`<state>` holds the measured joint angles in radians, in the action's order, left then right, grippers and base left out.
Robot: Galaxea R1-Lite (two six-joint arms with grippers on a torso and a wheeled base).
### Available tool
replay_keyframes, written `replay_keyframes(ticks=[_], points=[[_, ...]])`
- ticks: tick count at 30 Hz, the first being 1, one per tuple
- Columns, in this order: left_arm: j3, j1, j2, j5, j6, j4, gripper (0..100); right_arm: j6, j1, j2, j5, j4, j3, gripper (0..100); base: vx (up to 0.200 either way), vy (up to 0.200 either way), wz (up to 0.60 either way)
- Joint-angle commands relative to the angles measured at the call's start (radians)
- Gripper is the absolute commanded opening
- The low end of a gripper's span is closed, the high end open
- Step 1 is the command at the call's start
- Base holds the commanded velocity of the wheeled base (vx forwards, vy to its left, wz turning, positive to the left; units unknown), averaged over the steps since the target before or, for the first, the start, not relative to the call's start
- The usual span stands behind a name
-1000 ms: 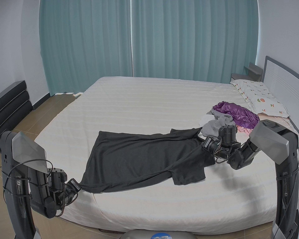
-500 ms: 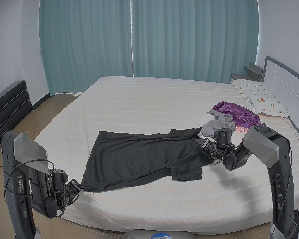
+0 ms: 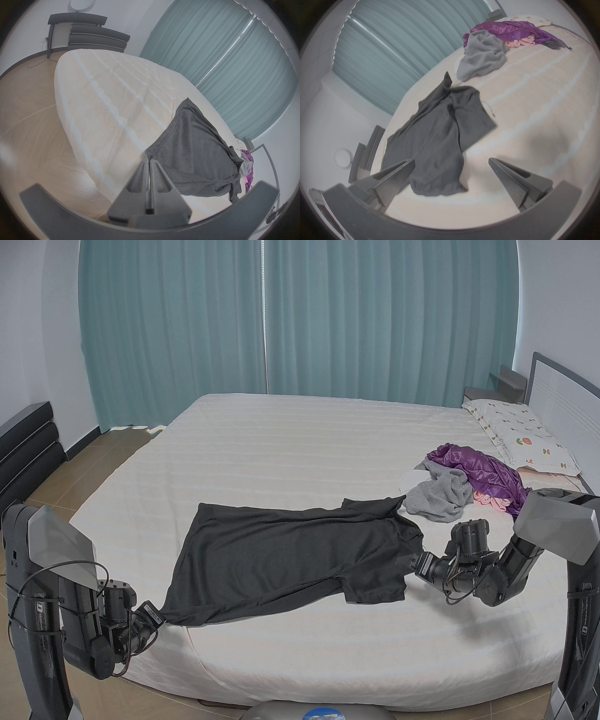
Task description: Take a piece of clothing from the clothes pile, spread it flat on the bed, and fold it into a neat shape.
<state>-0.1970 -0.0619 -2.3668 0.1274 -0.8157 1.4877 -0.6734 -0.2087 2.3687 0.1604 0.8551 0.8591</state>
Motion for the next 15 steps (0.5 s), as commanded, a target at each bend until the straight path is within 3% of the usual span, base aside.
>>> replay_keyframes(ticks=[1,12,13,15], points=[[-0.001,0.001,0.001,0.0,0.0,0.0,0,0.031,-0.041,-0.016,0.013,0.033,-0.103,100,0.0,0.0,0.0],[-0.004,0.001,-0.002,0.0,0.0,0.0,0,0.031,-0.086,0.096,-0.004,0.061,-0.009,100,0.0,0.0,0.0],[-0.004,0.001,-0.002,0.0,0.0,0.0,0,0.032,-0.084,0.098,-0.007,0.058,0.006,0,0.0,0.0,0.0],[-0.002,0.001,-0.002,0.0,0.001,0.0,0,0.032,-0.083,0.098,-0.009,0.058,0.008,0,0.0,0.0,0.0]])
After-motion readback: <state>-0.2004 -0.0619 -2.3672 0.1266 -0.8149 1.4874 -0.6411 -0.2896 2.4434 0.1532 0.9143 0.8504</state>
